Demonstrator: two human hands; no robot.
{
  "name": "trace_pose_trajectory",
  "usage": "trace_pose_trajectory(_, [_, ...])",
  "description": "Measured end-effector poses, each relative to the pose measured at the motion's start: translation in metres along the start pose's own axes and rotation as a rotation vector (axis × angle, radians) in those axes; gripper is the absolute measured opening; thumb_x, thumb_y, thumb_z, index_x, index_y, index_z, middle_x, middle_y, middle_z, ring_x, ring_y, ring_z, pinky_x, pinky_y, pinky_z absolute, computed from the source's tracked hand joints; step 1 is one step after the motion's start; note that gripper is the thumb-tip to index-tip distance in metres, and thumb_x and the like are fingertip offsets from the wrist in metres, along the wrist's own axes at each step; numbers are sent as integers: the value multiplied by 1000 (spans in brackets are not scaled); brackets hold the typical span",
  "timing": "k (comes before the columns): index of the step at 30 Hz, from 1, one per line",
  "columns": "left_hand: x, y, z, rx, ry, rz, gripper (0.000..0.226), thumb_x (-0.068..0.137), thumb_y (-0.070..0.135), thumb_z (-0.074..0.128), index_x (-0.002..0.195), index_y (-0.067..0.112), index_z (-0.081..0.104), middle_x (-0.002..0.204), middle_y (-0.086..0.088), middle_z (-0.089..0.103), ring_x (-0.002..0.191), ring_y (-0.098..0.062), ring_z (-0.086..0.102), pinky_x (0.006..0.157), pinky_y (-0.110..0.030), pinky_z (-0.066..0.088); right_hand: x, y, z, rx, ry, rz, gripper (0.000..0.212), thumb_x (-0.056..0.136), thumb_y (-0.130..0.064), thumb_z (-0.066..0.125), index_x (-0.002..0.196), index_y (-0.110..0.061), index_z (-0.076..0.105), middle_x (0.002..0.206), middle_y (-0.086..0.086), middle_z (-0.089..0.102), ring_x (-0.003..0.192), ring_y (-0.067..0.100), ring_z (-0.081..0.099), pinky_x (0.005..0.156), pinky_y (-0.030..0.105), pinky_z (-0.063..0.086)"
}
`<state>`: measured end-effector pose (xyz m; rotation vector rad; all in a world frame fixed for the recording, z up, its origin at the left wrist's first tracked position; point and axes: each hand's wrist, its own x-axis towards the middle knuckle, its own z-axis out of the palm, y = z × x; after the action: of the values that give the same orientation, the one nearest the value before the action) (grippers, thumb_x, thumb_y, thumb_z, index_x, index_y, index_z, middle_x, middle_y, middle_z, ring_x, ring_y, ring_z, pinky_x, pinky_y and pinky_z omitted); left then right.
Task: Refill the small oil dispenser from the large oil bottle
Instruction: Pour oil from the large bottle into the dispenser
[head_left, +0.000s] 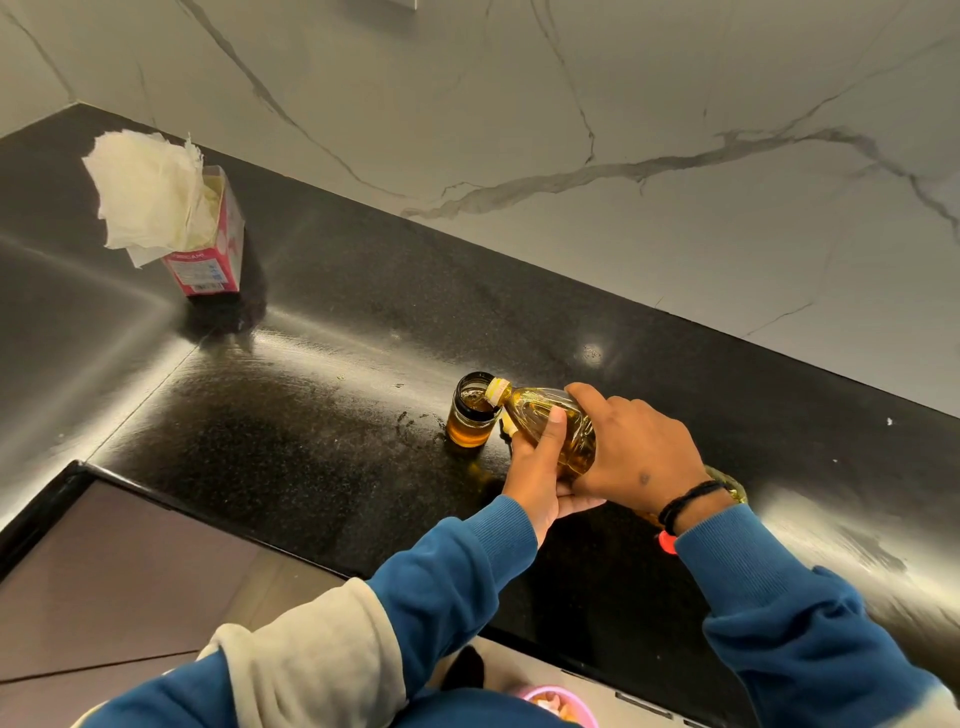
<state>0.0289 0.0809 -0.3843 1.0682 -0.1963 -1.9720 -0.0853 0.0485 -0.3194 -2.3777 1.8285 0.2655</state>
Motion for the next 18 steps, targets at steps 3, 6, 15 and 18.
trace_pose_trajectory(3, [0,0,0,-7,1,-2,65,93,52,62,151,43,33,141,-12,58,119,-37,65,90,-59,59,0,1,-1,-2,0,-2,99,67,-69,69,145,-38,17,118,-1,61,106,20,60,80,38,58])
trace_pose_trajectory(6, [1,0,0,-13,3,-7,69,91,52,64,151,43,31,142,-12,57,120,-38,64,89,-59,59,0,1,0,2,-1,-5,100,66,-71,69,145,-39,17,119,-1,61,105,20,60,81,39,58])
trace_pose_trajectory(15, [0,0,0,-2,-4,0,68,93,52,62,152,42,30,142,-12,57,120,-37,64,89,-58,59,0,1,0,4,3,-10,99,68,-68,70,146,-38,18,119,-1,61,106,19,60,81,38,58])
trace_pose_trajectory(18, [0,0,-1,4,-1,1,77,85,56,66,152,42,31,142,-13,57,121,-38,64,87,-56,60,0,1,1,9,0,-12,99,68,-68,71,146,-38,17,119,-1,61,106,19,60,81,39,59])
